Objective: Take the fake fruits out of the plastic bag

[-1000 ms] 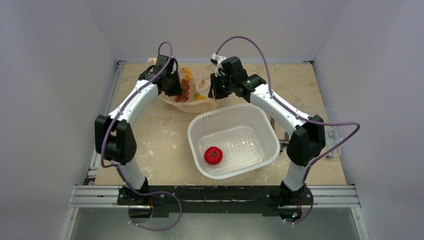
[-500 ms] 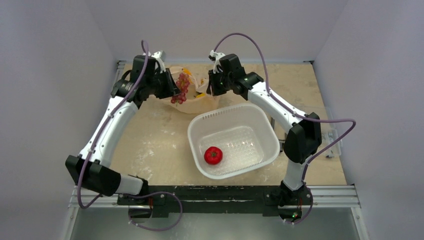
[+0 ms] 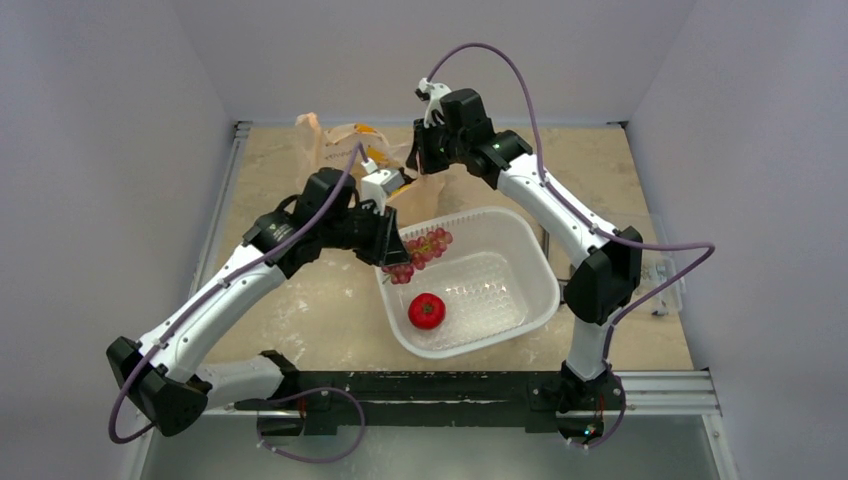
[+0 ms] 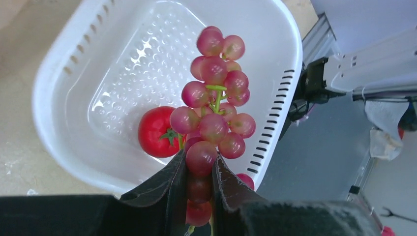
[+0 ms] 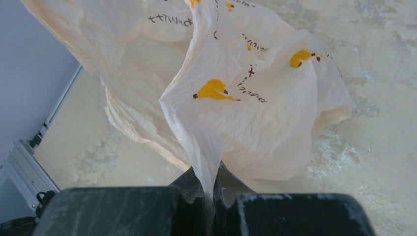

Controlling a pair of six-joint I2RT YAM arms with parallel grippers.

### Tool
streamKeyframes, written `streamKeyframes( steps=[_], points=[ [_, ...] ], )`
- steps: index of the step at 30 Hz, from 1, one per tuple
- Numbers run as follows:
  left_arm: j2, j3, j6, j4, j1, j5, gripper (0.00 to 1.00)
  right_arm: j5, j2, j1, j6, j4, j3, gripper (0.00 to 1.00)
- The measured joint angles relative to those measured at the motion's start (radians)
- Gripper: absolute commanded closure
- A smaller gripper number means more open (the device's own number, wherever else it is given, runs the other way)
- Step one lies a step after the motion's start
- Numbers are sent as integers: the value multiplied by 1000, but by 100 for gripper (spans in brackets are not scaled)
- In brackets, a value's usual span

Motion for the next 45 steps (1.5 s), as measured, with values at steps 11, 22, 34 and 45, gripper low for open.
streamKeyframes(
  steps=[11,22,34,45],
  points=[
    [177,-105,188,248,-134,-42,94,-93,-1,-24,13,0,11,100],
    [409,-137,344,419,-197,-236,91,-151,-47,-74,65,7,-21,100],
    [671,34,490,363,-277,-380,92,-164,-58,-80,74,7,-22,100],
    [738,124,506,265,-282,-462,40,-166,-58,-80,75,6,-26,100]
  ],
)
